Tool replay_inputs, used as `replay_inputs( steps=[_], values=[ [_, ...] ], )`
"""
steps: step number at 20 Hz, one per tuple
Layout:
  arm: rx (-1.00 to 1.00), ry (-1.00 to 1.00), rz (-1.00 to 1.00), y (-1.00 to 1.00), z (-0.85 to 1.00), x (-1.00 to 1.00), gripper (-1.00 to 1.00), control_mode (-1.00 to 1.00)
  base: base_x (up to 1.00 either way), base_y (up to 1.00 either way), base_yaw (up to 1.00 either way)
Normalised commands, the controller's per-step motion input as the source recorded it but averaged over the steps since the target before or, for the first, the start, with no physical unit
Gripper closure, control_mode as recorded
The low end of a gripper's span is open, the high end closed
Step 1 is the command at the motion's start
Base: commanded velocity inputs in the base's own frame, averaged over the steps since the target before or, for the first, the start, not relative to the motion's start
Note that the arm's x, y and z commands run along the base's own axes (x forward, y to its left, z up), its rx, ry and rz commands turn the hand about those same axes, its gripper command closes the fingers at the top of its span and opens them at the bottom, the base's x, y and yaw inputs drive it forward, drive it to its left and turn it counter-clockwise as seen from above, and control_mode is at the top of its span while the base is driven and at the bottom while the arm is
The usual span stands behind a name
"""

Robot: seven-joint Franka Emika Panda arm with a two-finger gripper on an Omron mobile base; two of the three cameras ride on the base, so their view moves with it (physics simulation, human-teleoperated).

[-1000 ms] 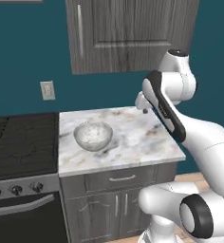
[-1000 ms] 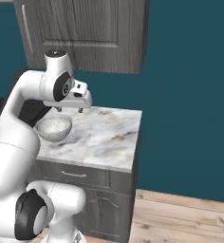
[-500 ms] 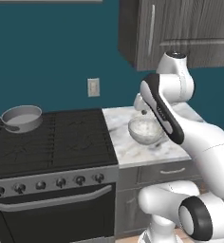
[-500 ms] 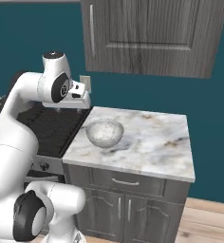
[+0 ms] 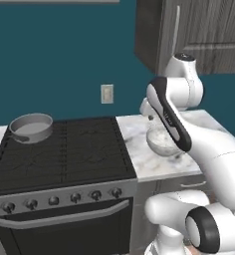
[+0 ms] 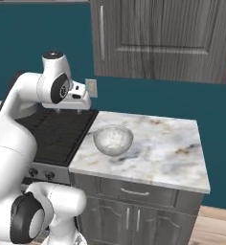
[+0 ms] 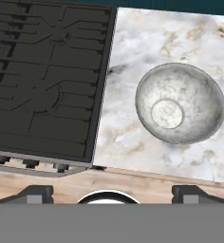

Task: Open the cabinet and move the ladle to the pot. Then close the cabinet.

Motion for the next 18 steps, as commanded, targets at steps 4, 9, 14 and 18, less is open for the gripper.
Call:
replay_inputs(
  steps=[4,9,14,18],
  values=[
    [0.0,0.0,0.0,0.0,0.0,0.0,-1.0,1.0,0.68,0.42,0.0],
    [0.0,0.0,0.0,0.0,0.0,0.0,-1.0,1.0,0.61,0.63,0.0],
    [0.0,0.0,0.0,0.0,0.0,0.0,-1.0,1.0,0.65,0.41,0.0],
    [0.0,0.06,0.0,0.05,0.0,0.2,-1.0,-1.0,0.15,0.06,0.0]
  ],
)
